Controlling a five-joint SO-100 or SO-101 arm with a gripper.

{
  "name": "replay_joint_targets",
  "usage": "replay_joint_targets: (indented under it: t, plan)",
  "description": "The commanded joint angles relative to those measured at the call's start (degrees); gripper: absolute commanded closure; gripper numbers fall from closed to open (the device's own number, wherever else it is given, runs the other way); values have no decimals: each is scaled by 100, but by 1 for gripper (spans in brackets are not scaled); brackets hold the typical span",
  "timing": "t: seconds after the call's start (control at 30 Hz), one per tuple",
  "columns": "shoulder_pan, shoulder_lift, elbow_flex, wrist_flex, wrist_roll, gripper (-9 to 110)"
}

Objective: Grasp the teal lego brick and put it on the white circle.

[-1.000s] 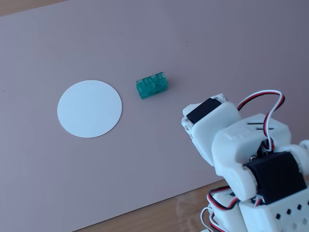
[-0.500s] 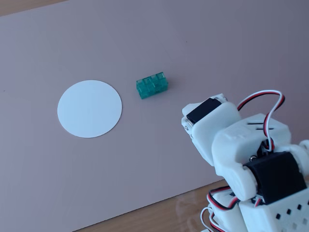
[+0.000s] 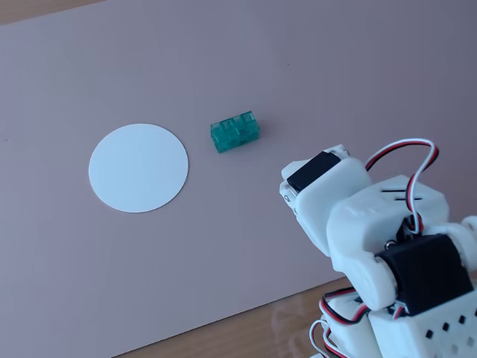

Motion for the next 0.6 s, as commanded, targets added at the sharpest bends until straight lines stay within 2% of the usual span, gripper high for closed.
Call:
replay_joint_targets:
  t: [0.0,0.4,0.57]
  plan:
    - [-26,35,-26,-62,-105,102]
    - [-44,9,-510,-158,-79,102]
    - [-44,-1397,-1248,-729,35,102]
